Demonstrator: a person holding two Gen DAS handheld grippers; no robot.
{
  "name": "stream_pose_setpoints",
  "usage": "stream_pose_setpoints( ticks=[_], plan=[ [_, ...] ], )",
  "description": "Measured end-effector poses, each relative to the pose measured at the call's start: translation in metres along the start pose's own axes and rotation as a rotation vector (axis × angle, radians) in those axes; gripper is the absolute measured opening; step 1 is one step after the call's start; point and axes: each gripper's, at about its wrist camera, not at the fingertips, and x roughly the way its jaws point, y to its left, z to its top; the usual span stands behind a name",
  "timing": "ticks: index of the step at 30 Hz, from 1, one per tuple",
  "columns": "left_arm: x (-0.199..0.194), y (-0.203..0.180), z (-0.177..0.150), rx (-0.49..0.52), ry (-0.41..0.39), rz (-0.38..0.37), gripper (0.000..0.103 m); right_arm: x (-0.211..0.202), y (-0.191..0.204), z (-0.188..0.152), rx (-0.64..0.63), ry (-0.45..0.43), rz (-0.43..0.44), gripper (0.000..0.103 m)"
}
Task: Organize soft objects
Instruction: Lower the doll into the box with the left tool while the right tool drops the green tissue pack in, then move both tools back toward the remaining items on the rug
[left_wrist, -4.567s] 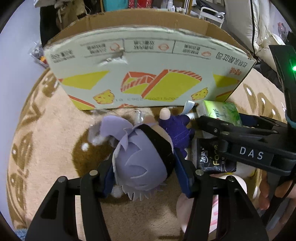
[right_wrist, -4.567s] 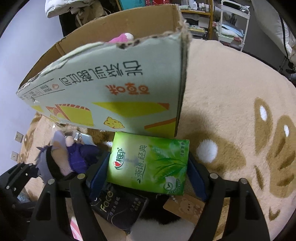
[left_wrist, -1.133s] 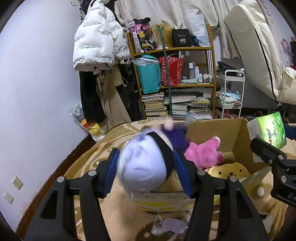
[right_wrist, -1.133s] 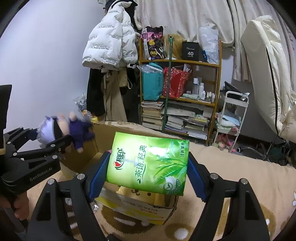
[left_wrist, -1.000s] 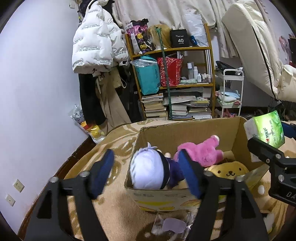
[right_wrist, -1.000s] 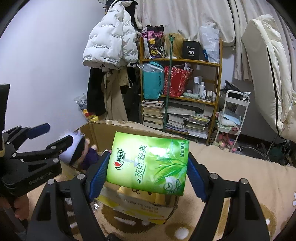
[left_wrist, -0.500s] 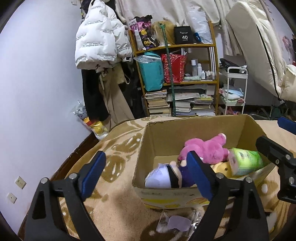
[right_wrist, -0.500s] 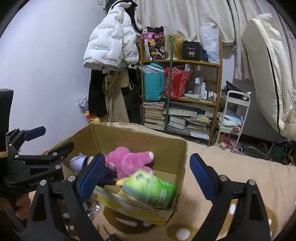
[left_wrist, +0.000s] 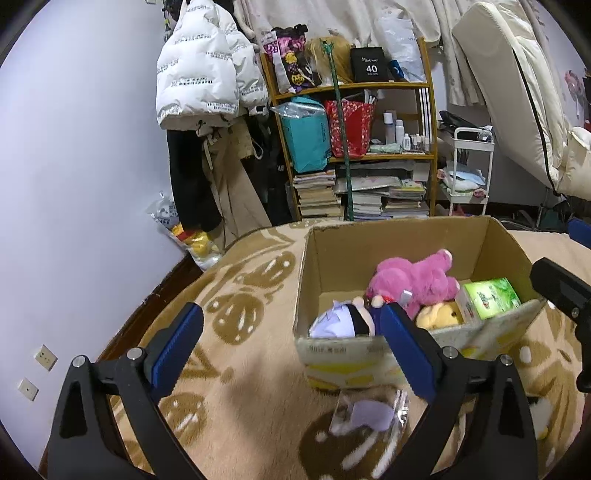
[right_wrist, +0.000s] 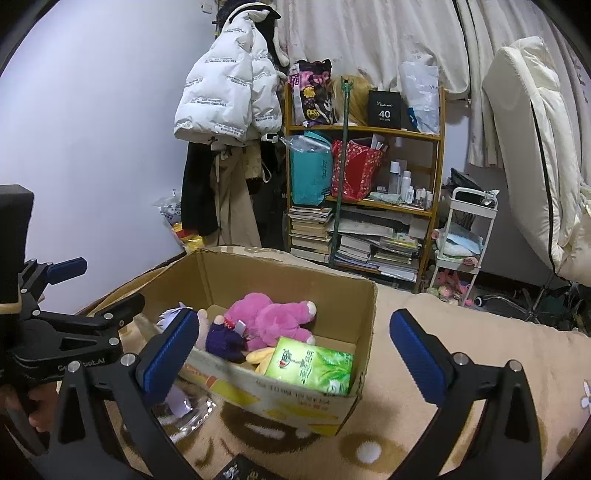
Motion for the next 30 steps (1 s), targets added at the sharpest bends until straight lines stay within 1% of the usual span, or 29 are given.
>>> stream_pose_setpoints(
  ticks=[3, 12, 18, 22, 26, 30],
  plan=[
    [-0.007, 0.002, -0.002, -0.002, 0.015, -0.021, 0.096, -0.008, 0.001, -0.001, -0.001, -0.004, -0.014, 0.103],
    [-0.025, 0.007, -0.009, -0.009, 0.055, -0.02, 0.096, -0.032, 0.001, -0.007, 0.033, 0.014, -0.027, 0.103],
    [-0.035, 0.014, -0.018, -0.023, 0.085, -0.014, 0.096, -0.047, -0.008, -0.01, 0.088, 0.034, -0.027, 0.103],
    [-0.039, 0.016, -0.02, -0.02, 0.106, -0.012, 0.096, -0.052, -0.014, -0.01, 0.136, 0.073, 0.021, 0.103],
    [-0.04, 0.016, -0.023, -0.012, 0.114, -0.011, 0.096, -0.051, -0.015, -0.016, 0.151, 0.131, 0.032, 0.103],
    [-0.033, 0.016, -0.025, -0.008, 0.138, -0.018, 0.096, -0.043, -0.014, -0.023, 0.156, 0.188, 0.025, 0.103]
  ],
)
